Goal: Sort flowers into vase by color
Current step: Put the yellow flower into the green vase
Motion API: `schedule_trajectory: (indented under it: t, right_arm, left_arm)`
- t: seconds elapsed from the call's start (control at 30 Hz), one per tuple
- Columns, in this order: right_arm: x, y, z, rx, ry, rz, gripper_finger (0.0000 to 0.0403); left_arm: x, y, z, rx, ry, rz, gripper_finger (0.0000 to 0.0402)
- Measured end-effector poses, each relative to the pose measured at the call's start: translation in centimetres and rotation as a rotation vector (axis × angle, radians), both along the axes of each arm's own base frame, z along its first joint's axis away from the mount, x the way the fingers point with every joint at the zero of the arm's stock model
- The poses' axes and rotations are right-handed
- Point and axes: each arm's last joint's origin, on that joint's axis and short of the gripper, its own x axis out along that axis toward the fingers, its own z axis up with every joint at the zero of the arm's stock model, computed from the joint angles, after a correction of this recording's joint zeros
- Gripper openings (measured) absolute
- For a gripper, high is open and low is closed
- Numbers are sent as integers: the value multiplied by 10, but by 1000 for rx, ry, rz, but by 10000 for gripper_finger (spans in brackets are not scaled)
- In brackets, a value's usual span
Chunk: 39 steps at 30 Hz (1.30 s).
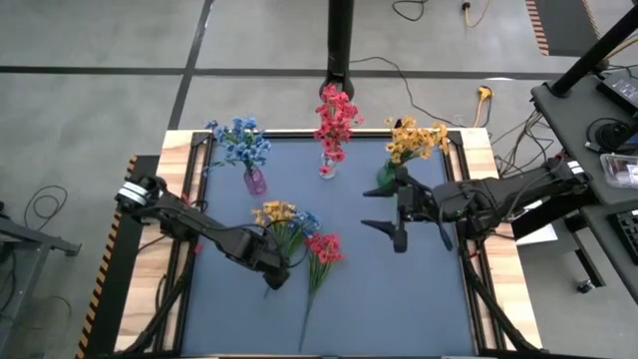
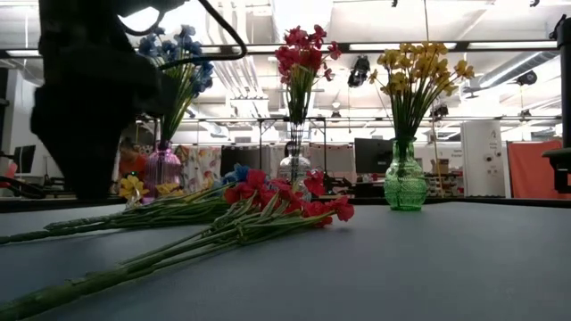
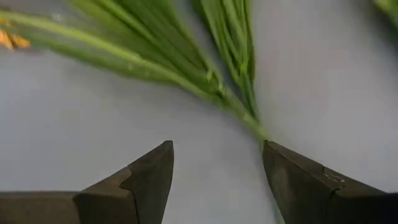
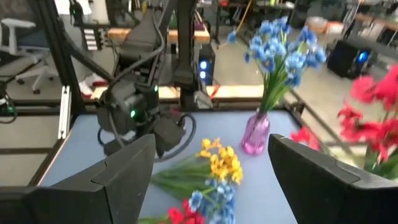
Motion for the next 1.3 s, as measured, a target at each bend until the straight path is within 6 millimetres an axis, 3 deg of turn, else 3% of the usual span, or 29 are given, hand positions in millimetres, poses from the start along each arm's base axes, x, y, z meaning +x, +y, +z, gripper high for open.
schedule_trajectory:
  t: [0.23, 0.6, 0.97, 1.3]
  right_arm:
    - [-6, 2, -16, 84, 159, -27, 304]
    - [-23, -4, -50, 260, 483, -204, 304]
    - [-25, -4, -63, 268, 564, -251, 304]
    - [-25, -4, -63, 293, 561, -266, 304]
  left_arm:
    - [3, 2, -1, 83, -44, 49, 228]
    - [6, 4, -5, 161, -87, 103, 228]
    - [12, 2, -22, 195, -64, 115, 226]
    - [6, 3, -22, 202, 4, 86, 198]
